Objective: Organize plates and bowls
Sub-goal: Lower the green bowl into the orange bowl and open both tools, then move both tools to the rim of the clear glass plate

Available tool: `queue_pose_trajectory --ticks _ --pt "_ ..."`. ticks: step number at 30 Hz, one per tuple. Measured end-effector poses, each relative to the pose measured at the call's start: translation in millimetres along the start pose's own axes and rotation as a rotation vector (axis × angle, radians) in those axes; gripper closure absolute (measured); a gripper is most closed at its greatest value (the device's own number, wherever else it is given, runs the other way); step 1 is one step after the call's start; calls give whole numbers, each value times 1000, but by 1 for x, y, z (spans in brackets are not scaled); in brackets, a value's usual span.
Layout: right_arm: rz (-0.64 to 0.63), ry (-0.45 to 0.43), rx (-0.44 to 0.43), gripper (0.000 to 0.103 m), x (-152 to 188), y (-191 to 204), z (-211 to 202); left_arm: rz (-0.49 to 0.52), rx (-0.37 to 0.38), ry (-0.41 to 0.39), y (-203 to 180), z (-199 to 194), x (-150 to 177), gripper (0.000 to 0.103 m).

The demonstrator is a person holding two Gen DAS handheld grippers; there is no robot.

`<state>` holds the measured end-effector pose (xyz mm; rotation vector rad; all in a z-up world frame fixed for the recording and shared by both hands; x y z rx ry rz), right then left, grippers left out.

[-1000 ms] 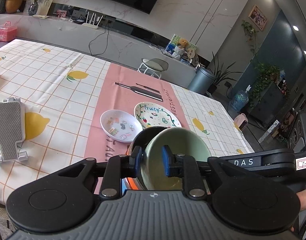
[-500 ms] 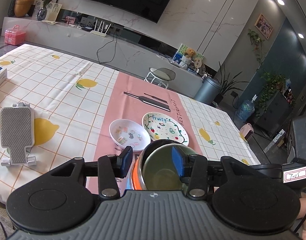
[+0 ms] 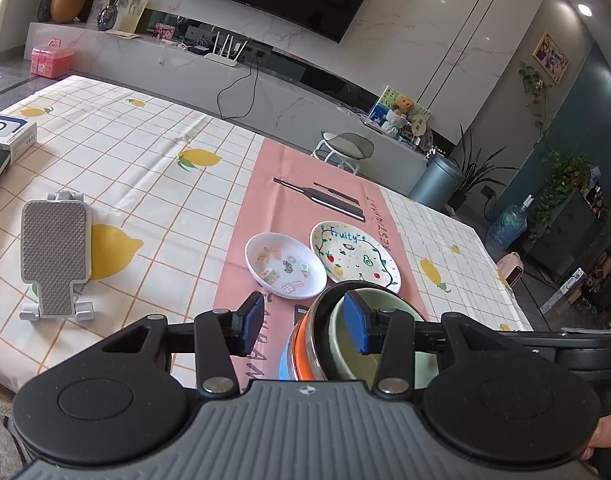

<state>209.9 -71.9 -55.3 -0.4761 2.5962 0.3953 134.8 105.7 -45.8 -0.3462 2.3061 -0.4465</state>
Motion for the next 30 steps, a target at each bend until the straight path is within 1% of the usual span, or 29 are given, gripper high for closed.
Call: queue_pose_trajectory --ticks 1,4,6,7,9,10,11,12,13,14,17,18,19,23,25,30 --pt "-5 -12 1 69 -1 0 -3 0 -6 6 0 1 0 52" --pt "18 -61 -5 56 -8 -5 -14 -1 -32 33 4 4 3 52" --pt "45 -111 4 52 -11 -11 -20 -5 -49 61 6 7 5 52" --pt "60 -138 23 47 -10 -15 -22 -6 -60 73 7 8 7 52" --pt "85 -172 74 45 -5 -21 -19 -4 -65 85 9 10 9 49" --pt "84 -156 89 45 -1 -23 -12 -3 -67 89 8 11 10 49" --pt "72 -132 79 45 3 -24 -5 0 -70 90 8 12 10 48" --pt "64 -117 51 46 7 -24 0 4 -73 89 8 12 11 48" --pt "83 -120 16 46 11 -26 2 10 -79 88 7 12 12 48" --pt "108 -123 3 46 13 -29 4 14 -83 88 7 12 12 47" --pt "104 -99 21 46 16 -32 13 16 -89 97 8 14 13 42" --pt "101 -98 29 46 17 -32 15 12 -94 101 9 15 13 37" --pt "105 -94 28 46 19 -33 17 2 -92 105 11 16 12 36" --pt "112 -73 -14 46 24 -32 23 -19 -82 117 13 17 13 34" --pt "105 -70 -8 45 26 -31 26 -3 -96 111 12 17 13 32" --pt "115 -61 -22 44 28 -32 30 24 -117 108 9 19 15 31"
Point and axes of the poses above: each gripper's, at about its wrist camera, not at the fingertips, and z roughly the way its jaws point, y to its left, x to its underside, the point moved 6 cm from there along z, roughly the way its jaws point, and after that the axes turned 8 degrees about y, right-handed, at the moved point
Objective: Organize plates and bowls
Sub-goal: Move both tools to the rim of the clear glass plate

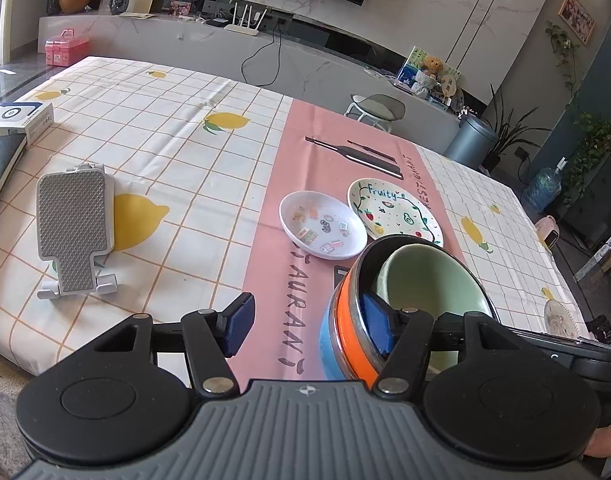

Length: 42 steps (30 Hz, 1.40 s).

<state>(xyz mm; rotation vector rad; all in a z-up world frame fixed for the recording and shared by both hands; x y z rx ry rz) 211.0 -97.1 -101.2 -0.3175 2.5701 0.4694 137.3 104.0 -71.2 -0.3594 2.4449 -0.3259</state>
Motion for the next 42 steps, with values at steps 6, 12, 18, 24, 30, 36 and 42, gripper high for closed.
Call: queue_pose_trajectory --ticks 6,12,18,24,30,36,42 --pt "28 -28 -24 44 -5 -5 -8 61 -56 -35 -8 -4 1 32" --pt "69 -53 -56 44 -8 -12 -16 64 -51 -67 -11 -8 0 35" --pt "98 -76 -84 42 -11 -20 -27 52 -27 -152 -14 -21 -5 35" --pt "114 -152 -18 41 -33 -37 -54 47 -15 -189 -32 -41 -18 35" --pt "92 -231 69 37 -62 -68 -98 90 -19 -186 -61 -52 -28 34" --pt "168 -334 191 36 -55 -135 -155 129 50 -120 -96 -54 -38 35" --pt "388 -355 306 36 -15 -232 -186 300 52 -127 -158 -63 -53 35"
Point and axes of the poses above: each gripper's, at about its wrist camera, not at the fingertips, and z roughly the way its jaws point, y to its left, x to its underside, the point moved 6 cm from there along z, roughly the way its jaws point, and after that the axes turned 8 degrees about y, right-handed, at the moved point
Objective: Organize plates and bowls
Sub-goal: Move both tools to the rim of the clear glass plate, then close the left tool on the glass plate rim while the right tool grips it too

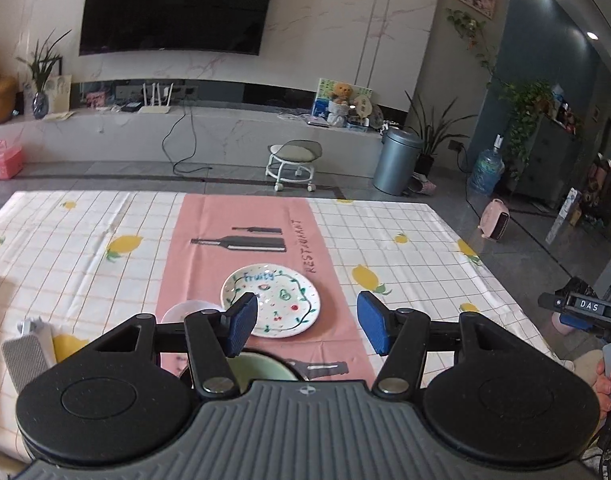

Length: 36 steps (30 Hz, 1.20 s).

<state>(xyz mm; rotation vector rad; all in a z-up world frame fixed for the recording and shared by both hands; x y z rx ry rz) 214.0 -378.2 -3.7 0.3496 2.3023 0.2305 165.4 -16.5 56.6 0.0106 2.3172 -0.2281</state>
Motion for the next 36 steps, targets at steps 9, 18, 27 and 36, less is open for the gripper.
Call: queue_pose_trajectory --ticks 9,18,27,36 --pt "253 80 -9 37 20 -91 31 166 61 115 -102 60 -23 35" --pt "335 130 -101 37 32 -109 51 320 85 222 -187 134 4 36" --pt "482 237 -231 55 54 -136 84 301 117 435 -202 214 31 47" --pt "587 248 -267 57 62 -157 94 245 185 533 -207 257 43 47"
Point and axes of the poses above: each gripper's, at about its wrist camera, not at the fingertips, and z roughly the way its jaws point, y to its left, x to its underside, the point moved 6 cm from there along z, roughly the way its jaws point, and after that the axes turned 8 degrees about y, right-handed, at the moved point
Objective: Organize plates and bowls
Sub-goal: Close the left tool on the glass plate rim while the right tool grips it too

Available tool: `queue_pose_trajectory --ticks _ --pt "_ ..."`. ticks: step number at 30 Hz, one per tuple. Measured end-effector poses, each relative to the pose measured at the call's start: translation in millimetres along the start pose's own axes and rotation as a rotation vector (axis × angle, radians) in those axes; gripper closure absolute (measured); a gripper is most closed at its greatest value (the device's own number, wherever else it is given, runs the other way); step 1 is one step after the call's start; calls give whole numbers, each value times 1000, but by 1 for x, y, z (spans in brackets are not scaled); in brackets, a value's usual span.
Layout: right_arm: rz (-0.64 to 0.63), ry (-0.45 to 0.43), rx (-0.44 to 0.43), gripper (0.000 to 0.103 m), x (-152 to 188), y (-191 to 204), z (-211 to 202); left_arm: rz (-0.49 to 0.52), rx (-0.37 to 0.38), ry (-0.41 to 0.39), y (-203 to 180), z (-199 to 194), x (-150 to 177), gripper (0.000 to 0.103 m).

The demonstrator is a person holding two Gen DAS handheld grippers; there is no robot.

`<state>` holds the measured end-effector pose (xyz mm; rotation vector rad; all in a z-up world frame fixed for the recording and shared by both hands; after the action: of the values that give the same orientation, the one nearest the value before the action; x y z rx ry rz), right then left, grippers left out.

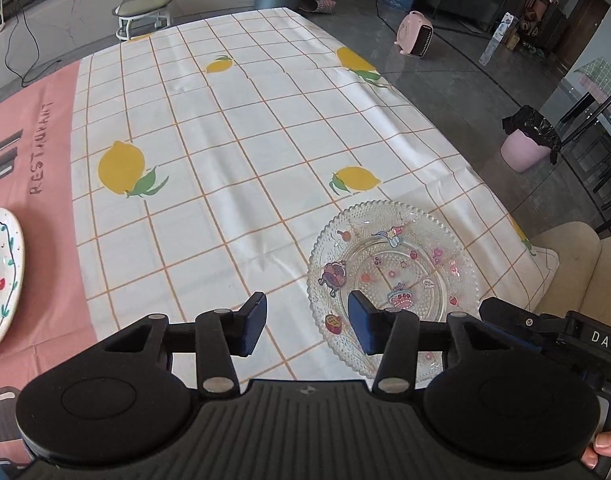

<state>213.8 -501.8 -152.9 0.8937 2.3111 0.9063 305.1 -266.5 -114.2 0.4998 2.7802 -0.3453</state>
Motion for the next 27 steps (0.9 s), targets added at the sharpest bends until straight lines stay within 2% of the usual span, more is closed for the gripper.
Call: queue_pose_trajectory --ticks 3,5,11,15,17,20,23,27 --pt "10 6 10 61 -2 -6 2 -17 25 25 2 10 -2 48" --pt "10 24 -11 70 -2 -8 6 -27 75 31 3 14 -4 53" --pt "75 60 -85 72 -5 -19 14 -65 192 53 12 22 -10 63" --pt "91 90 -127 74 -12 -20 22 -105 208 87 16 37 -11 68" --pt "97 90 -138 80 -14 -22 24 -115 237 67 17 40 -11 71" --pt "138 90 -167 87 -14 -29 26 -116 227 66 19 41 -14 88" --pt "139 89 -173 89 -13 -31 23 -106 232 68 19 40 -14 90" --pt "90 71 -189 88 -12 -25 18 -52 212 21 16 26 -10 89"
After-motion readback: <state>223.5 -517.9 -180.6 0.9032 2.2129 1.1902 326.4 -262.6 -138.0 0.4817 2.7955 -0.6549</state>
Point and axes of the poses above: each gripper's, at about its wrist camera, not at the fingertips, and z roughly the way its jaws point, y to its left, x to its underside, the point moved 6 cm from there along z, roughly the way its jaws point, and after that the axes turned 8 degrees about y, right-handed, at the moved point
